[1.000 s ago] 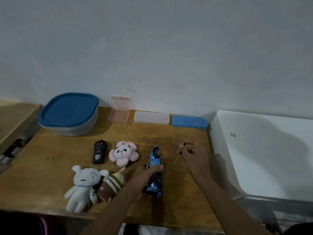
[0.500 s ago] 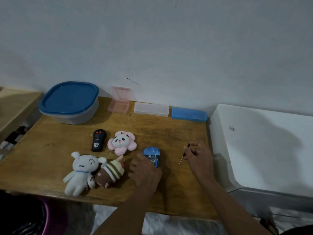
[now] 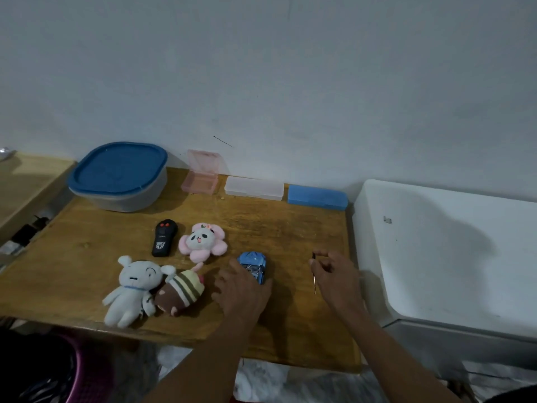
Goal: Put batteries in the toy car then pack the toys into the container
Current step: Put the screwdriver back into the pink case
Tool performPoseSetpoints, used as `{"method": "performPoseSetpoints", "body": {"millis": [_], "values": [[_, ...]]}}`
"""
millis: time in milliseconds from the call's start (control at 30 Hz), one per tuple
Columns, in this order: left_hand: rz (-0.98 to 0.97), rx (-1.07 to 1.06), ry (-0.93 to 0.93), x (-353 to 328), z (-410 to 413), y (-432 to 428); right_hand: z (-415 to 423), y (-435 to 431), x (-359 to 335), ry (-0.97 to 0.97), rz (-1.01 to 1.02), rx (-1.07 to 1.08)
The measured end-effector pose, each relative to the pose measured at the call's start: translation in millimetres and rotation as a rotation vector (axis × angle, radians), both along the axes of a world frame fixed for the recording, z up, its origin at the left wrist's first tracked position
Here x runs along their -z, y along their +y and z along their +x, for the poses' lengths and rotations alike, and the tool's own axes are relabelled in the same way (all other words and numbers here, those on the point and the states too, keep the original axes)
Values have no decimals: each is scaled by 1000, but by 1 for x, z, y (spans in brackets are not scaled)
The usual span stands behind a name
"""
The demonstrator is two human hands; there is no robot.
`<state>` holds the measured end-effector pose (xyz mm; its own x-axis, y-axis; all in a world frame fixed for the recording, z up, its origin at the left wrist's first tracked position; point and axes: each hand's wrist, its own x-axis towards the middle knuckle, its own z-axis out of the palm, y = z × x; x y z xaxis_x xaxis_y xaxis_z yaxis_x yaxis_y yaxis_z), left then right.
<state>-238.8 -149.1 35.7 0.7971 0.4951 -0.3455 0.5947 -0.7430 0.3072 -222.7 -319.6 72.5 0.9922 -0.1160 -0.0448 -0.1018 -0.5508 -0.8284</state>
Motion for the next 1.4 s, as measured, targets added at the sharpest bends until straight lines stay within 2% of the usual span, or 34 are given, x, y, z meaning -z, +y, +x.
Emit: {"method": "performPoseSetpoints", "body": {"millis": [133, 233, 367, 533, 733, 967, 1200, 1400], "values": [[63, 162, -119, -15, -4, 15, 8, 6, -4, -5, -95, -102], [142, 339, -212, -34, -5, 37, 18, 15, -11, -24, -241, -221], [289, 491, -275, -57, -7, 75, 29, 39, -28, -44, -398, -408], [371, 593, -296, -75, 4, 129, 43, 92, -48, -157, -566, -516], [409, 626, -330, -83, 30, 203, 64, 175, -52, -212, -723, -474], [277, 710, -338, -90, 61, 310, 73, 280, -51, -141, -821, -456], [305, 787, -359, -90, 91, 342, 76, 311, -55, -88, -901, -439], [276, 786, -369, -81, 133, 352, 121, 323, -50, -105, -939, -438]]}}
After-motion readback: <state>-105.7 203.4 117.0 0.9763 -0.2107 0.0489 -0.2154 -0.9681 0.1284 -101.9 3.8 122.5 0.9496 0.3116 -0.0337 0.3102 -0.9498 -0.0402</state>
